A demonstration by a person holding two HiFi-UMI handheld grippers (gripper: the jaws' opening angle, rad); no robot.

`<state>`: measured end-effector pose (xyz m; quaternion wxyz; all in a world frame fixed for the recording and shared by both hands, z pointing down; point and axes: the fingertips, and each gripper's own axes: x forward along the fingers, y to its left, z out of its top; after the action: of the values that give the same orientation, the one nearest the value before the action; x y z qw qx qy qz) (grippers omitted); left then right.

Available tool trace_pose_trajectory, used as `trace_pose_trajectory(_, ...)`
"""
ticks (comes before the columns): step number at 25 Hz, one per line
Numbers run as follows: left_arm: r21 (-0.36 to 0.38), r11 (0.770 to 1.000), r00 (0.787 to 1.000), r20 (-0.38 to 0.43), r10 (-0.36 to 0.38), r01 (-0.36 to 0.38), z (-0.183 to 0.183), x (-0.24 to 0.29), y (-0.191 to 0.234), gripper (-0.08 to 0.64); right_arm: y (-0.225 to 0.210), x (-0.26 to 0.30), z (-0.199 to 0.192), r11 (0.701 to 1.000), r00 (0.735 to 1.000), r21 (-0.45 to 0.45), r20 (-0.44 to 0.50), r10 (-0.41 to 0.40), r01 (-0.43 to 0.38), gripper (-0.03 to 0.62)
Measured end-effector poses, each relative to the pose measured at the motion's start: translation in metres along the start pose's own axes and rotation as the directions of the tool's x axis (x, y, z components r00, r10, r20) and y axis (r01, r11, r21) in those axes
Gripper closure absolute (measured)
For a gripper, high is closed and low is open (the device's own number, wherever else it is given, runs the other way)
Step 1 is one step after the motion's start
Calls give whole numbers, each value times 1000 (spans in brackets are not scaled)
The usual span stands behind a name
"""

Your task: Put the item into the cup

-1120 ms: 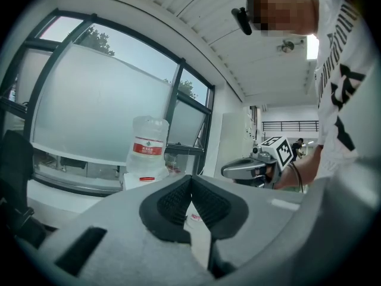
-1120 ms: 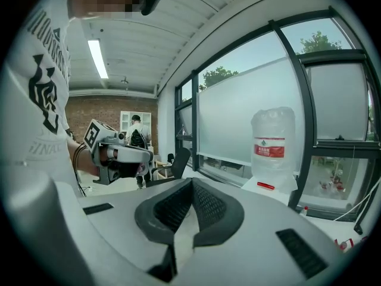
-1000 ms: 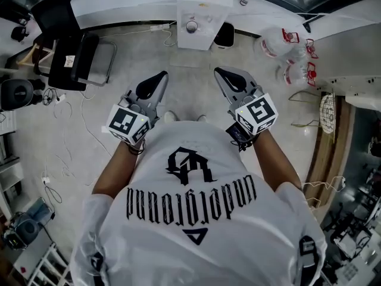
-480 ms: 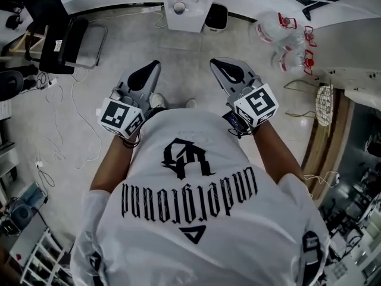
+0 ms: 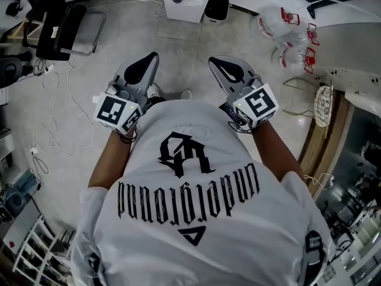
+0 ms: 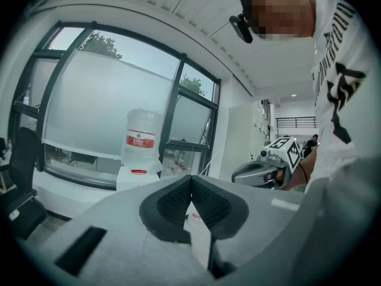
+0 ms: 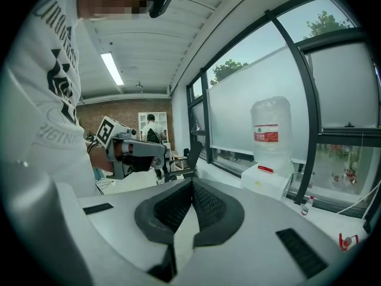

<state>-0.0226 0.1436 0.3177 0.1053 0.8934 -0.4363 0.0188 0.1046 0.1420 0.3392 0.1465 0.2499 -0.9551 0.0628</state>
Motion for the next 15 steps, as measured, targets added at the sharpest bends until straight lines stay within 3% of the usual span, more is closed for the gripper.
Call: trace_pose_trajectory(15,-7,999,999,-9,36,-36,4,3,2,545,0,10,5,999,999,8,19,39,-40,578)
